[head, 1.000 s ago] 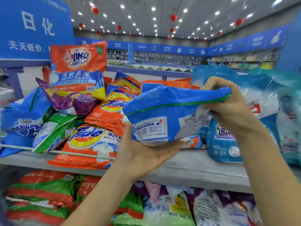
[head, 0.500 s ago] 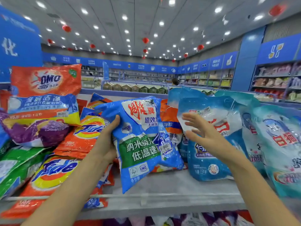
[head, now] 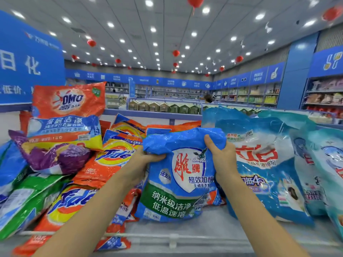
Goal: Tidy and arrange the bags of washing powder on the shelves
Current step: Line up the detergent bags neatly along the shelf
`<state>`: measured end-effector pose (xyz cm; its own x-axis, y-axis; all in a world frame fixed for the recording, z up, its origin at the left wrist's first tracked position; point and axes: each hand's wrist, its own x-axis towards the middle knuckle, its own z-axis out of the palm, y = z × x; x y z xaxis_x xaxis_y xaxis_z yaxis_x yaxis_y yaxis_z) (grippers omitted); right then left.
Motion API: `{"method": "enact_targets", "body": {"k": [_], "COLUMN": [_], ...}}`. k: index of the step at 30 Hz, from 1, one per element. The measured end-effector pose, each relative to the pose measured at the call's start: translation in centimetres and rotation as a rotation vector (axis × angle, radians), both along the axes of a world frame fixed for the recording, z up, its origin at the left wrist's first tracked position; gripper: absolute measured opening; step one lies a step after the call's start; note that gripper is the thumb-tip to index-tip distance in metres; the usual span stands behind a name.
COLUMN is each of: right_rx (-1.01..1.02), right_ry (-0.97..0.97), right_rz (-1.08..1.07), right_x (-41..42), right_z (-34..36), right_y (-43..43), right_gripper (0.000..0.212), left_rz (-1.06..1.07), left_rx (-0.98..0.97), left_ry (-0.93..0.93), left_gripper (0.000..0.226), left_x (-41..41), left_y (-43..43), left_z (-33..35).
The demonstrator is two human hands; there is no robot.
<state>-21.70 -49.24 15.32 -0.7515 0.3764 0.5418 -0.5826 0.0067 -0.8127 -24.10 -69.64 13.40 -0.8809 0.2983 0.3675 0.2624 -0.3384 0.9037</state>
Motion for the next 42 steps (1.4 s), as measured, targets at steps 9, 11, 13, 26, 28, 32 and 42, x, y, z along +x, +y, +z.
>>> {"method": "enact_targets", "body": {"k": [9, 11, 13, 26, 28, 32, 42], "right_rx": [0.07, 0.036, 0.001, 0.246, 0.253, 0.315, 0.388], "right_ry": [0.129, 0.097, 0.077, 0.272, 0.261, 0.261, 0.257], "right_rz": [-0.186, -0.139, -0.086, 0.099, 0.045, -0.124, -0.131], "right_x": [1.1, 1.5, 1.7, 3.3, 3.2, 2.4, 2.3], "right_z": [-0.9, -0.6, -0.4, 1.8, 1.6, 1.2, 2.2], "right_y": [-0.9, -0.6, -0.2, 1.7, 1.3, 1.1, 1.0], "right_gripper": [0.027, 0.029, 0.029, 0.01, 0.013, 0.021, 0.023], "left_rz": [0.14, 0.136, 0.136, 0.554, 0.593, 0.527, 0.418], "left_rx": [-0.017, -0.049, -0.07, -0.096, -0.079, -0.074, 0.016], "left_ry": [0.2, 0.204, 0.188, 0.442, 0.388, 0.31, 0.098], "left_gripper": [0.042, 0.031, 0.037, 0.025, 0.026, 0.049, 0.017], "left_x": [1.8, 2.1, 2.3, 2.2, 2.1, 1.7, 0.3], "left_y": [-0.1, 0.0, -0.4, -0.6, -0.4, -1.2, -2.5], "left_z": [-2.1, -2.1, -1.9, 3.4, 2.8, 1.8, 0.9]}}
